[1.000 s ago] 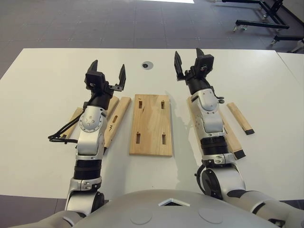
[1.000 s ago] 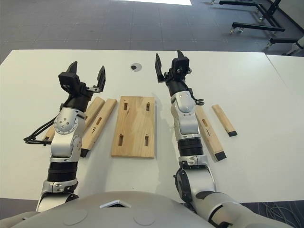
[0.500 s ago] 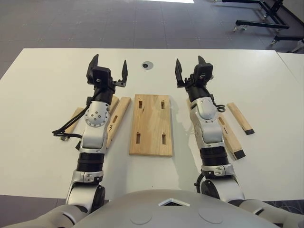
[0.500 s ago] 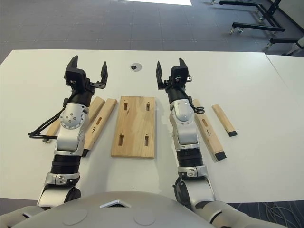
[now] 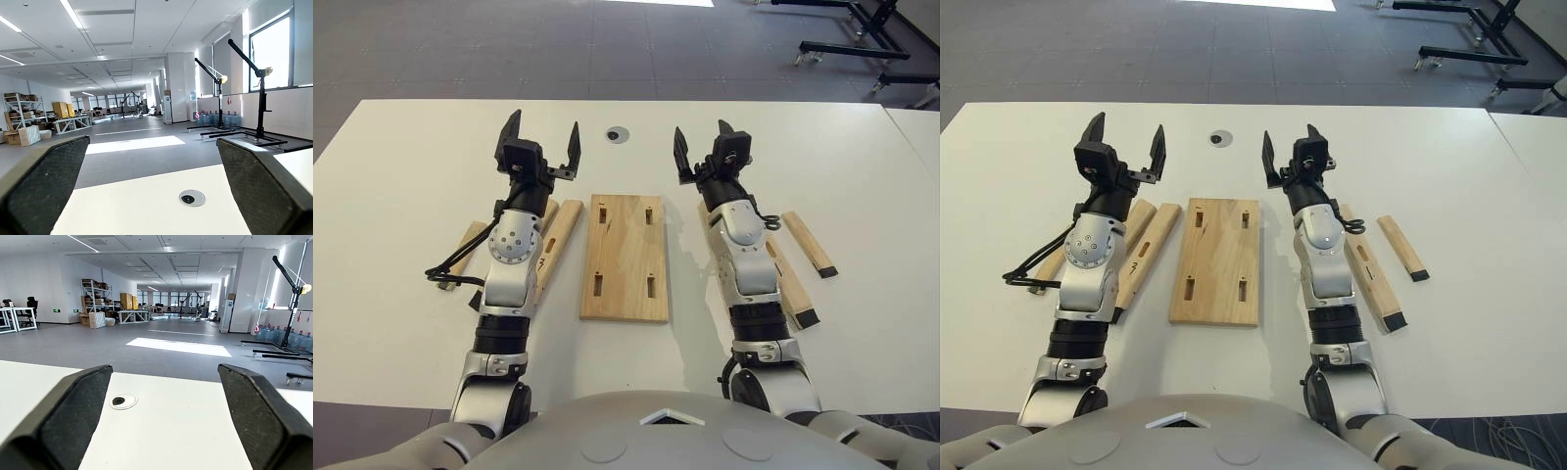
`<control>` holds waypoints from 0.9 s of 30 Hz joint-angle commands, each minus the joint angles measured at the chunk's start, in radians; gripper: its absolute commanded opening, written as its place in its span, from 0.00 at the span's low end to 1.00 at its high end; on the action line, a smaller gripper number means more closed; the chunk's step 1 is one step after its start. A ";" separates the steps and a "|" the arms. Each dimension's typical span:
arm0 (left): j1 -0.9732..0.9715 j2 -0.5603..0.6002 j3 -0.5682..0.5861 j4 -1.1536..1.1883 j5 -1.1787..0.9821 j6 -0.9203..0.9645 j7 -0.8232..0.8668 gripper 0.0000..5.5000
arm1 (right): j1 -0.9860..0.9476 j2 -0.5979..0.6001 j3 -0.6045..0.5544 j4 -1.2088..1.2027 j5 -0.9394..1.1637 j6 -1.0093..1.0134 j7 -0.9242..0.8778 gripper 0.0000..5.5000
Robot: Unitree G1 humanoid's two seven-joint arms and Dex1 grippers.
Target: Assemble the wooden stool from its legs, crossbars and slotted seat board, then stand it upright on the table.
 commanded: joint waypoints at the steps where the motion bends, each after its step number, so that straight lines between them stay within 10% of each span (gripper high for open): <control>1: 0.050 0.004 -0.004 -0.061 -0.032 0.033 -0.029 0.86 | 0.027 -0.133 -0.102 -0.105 0.057 0.136 0.059 0.72; 12: 0.185 0.010 0.042 -0.234 -0.042 0.076 -0.009 0.86 | 0.191 -0.503 -0.327 0.143 0.169 0.145 0.414 0.72; 27: 0.201 -0.005 0.016 -0.248 -0.043 0.074 -0.016 0.86 | 0.387 -0.525 -0.269 0.336 0.134 0.123 0.507 0.69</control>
